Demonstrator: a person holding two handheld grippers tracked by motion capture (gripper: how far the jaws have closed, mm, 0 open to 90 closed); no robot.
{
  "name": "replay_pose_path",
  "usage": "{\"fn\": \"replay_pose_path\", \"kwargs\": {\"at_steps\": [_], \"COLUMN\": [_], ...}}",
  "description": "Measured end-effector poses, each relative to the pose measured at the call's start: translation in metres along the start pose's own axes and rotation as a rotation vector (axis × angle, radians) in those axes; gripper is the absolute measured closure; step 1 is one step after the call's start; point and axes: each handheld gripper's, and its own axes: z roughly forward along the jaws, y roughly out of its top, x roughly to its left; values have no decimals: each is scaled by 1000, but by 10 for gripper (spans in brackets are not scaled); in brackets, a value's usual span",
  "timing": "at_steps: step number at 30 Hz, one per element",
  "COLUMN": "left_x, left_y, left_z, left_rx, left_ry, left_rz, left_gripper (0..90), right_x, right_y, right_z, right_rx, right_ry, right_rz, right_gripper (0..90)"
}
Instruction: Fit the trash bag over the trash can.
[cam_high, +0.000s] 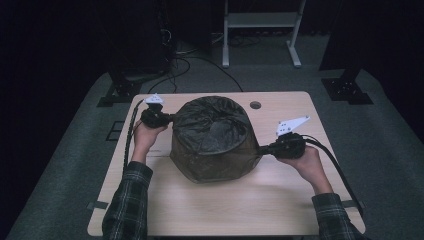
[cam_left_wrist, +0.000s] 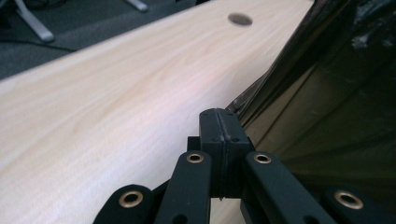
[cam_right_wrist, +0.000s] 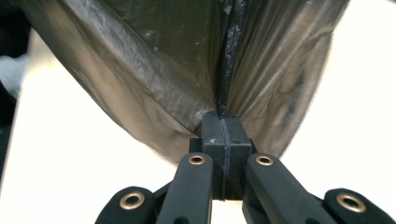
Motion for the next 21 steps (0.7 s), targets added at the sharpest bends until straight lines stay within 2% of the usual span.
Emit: {"fn": "replay_pose_path", "kwargs": {"at_steps": [1, 2, 4, 6, 8, 10, 13, 16, 20, 21], "left_x": [0, 1, 0, -2, -4, -7, -18, -27, -42, -49], "left_y": [-2, -3, -3, -1, 0, 1, 0, -3, -8, -11], "left_z": [-1, -3, -12, -27, -39, -49, -71, -82, -92, -95], "left_rx": [-17, -43, -82, -142, -179, -209, -259, -280, -281, -276], "left_ry": [-2, -10, -4, -5, -12, -33, -60, -105, -163, -199], "left_rz": [-5, -17, -21, -20, -9, 1, 54, 83, 134, 147], "left_gripper": [898, 896, 733, 630, 542, 501, 426, 360, 270, 254], "right_x": [-1, -1, -2, -1, 0, 2, 7, 9, 10, 10], "right_y": [-2, -3, 0, 6, 11, 15, 21, 24, 26, 26], "right_z": [1, 0, -5, -15, -23, -30, -35, -34, -28, -26], "right_rx": [4, -6, -49, -101, -145, -186, -212, -228, -228, -226], "right_ry": [-3, -10, -23, -46, -56, -53, -51, -28, -13, -13], "right_rz": [1, -4, 20, 22, 15, 17, -2, -14, -22, -21], "right_gripper": [898, 819, 623, 545, 500, 489, 450, 414, 392, 391]}}
